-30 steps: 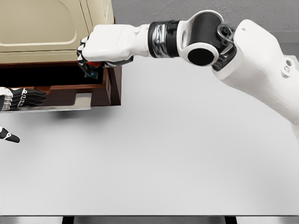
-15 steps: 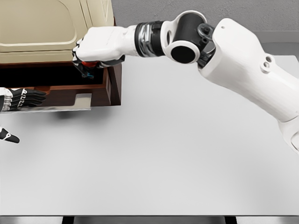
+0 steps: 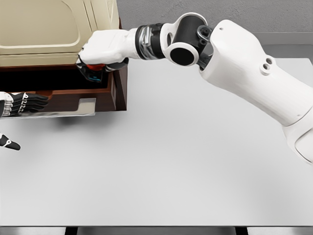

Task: Open the cabinet drawer with left arm, and place a switch into the drawer with right arm

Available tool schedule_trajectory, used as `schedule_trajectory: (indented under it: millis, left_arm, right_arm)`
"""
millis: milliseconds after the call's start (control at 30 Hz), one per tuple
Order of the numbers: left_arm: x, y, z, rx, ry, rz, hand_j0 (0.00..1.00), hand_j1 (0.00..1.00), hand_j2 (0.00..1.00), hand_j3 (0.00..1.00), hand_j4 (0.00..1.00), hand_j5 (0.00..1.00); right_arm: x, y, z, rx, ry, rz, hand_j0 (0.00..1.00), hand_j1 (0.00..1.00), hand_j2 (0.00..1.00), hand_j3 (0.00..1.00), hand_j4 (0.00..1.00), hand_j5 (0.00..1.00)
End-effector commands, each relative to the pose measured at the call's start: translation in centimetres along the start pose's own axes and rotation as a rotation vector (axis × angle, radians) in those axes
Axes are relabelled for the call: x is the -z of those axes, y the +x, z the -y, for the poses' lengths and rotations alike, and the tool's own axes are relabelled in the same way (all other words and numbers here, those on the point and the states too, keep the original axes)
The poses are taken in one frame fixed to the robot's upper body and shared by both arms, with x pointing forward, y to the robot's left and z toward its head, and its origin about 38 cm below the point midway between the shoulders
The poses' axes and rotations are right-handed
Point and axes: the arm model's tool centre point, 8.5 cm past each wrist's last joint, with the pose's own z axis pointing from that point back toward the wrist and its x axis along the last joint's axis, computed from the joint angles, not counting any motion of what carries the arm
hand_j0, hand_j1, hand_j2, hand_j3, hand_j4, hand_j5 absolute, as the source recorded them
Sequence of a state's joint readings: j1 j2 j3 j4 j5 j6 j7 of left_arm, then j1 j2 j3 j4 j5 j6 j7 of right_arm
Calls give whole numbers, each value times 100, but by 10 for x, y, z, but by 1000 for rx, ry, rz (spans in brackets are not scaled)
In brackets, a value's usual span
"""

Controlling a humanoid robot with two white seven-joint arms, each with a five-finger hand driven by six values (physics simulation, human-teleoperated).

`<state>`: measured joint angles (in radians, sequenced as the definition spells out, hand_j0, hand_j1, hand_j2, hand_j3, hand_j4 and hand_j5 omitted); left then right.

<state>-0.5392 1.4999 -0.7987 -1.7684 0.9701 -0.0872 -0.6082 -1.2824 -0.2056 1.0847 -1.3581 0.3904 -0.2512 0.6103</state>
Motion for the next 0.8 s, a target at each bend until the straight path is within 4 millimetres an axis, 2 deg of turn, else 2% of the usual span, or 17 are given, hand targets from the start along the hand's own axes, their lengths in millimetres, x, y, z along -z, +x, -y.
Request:
schedule_trajectory:
  millis: [0, 133, 267, 333, 433, 500, 567, 633, 767]
  left_arm:
    - [1, -11, 5, 52, -21, -60, 100, 100, 100, 100, 100, 100]
    - [2, -11, 5, 52, -22, -59, 100, 100, 100, 100, 100, 100]
    - [2, -12, 5, 51, -22, -60, 100, 100, 100, 100, 100, 100]
    - [2, -12, 5, 51, -22, -60, 100, 100, 100, 100, 100, 100]
    - [2, -12, 5, 51, -22, -60, 100, 100, 100, 100, 100, 100]
    - [2, -12, 5, 50, -22, -61, 100, 100, 100, 100, 100, 100]
    - [1, -12, 5, 50, -22, -62, 100, 100, 100, 100, 100, 100]
    - [1, -12, 5, 50, -22, -62, 100, 100, 100, 100, 100, 100]
    - [1, -12, 5, 51, -21, -62, 100, 100, 100, 100, 100, 100]
  right_arm:
    - [0, -7, -4, -1, 12, -25, 76, 76, 76, 76, 76, 76]
    - [6, -3, -8, 1, 28, -18, 98, 98, 98, 98, 98, 98]
    - [4, 3, -6, -22, 21, 21, 100, 100, 100, 100, 100, 100]
    - [-3, 11, -3, -66, 7, 83, 100, 100, 100, 100, 100, 100]
    - [-37, 9, -10, -82, -18, 171, 100, 100, 100, 100, 100, 100]
    - [-69, -4, -12, -78, -56, 218, 100, 100, 100, 100, 100, 100]
    - [-92, -18, -23, -47, -77, 202, 100, 100, 100, 100, 100, 100]
    - [-122, -37, -40, 20, -81, 149, 100, 100, 100, 100, 100, 100]
    - [-192, -66, -91, 235, -105, 52, 100, 100, 100, 100, 100, 100]
